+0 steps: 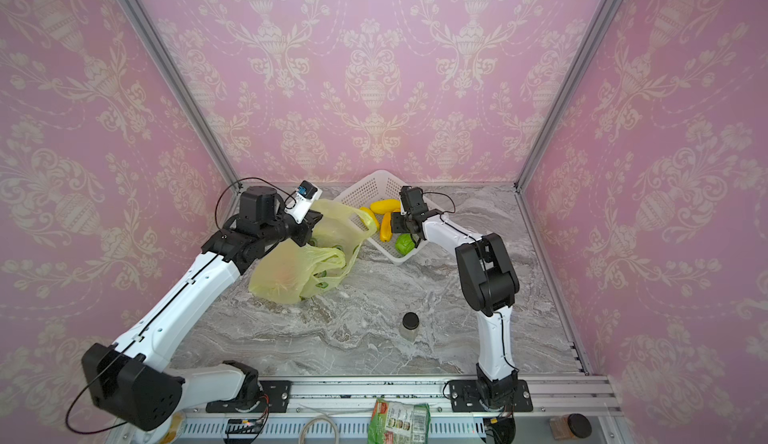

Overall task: Untie the knot of the plastic bag and take out the fruit
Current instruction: 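Lower the peach-coloured fruit into the basket and open the right gripper, then withdraw the right gripper from the basket and move it into the bag opening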

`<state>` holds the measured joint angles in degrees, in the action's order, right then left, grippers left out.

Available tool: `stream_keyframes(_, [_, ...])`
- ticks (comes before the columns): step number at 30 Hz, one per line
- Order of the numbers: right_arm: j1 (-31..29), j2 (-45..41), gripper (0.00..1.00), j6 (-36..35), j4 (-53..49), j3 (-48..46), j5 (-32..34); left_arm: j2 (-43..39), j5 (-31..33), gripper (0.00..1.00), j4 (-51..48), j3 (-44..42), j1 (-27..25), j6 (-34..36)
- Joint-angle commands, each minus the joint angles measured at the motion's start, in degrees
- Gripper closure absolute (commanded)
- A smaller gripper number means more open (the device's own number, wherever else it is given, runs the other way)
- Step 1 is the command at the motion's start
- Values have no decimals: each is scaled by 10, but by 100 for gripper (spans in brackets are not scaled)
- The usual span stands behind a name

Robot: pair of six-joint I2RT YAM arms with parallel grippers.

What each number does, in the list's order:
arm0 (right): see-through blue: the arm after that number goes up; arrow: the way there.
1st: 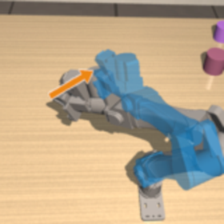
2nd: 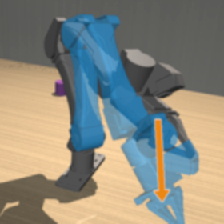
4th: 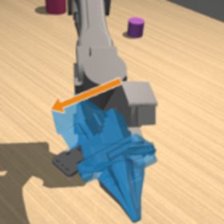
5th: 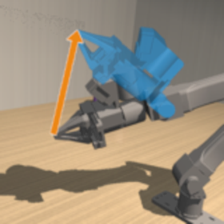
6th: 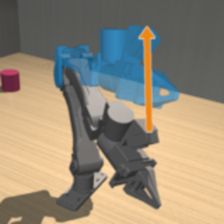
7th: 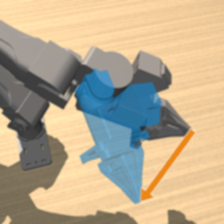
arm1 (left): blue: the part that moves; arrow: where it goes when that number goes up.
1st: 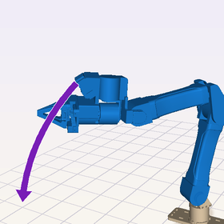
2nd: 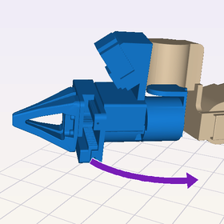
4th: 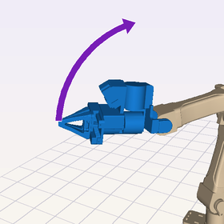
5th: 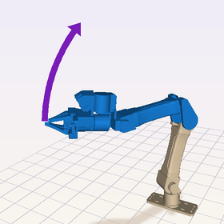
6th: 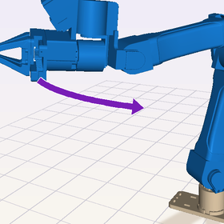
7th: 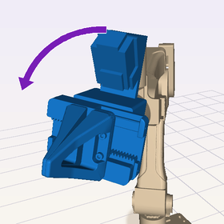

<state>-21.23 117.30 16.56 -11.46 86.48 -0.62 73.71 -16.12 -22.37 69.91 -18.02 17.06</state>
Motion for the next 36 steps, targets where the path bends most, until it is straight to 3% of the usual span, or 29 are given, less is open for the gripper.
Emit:
stream_keyframes(1, [2,-4,34,-3,7,-4,-1,5,-3,87,-12,10,5,-9])
stream_keyframes(9, [1,-71,14,0,79,-86,-2,4,-2,87,-11,9,5,-9])
stream_keyframes(18, [-1,-222,12,5,189,-236,-26,6,-4,87,-13,10,5,-9])
stream_keyframes(22, [-26,-313,13,-35,287,-326,-63,6,-2,87,-11,10,5,-9])
stream_keyframes(29, [-151,-445,31,-201,396,-442,-118,6,-4,87,-11,10,5,-10])
stream_keyframes(32, [-181,-440,45,-237,420,-455,-150,6,-5,87,-12,10,4,-11])
stream_keyframes(36, [-185,-392,70,-236,388,-411,-156,1,-8,88,-9,8,4,-9])
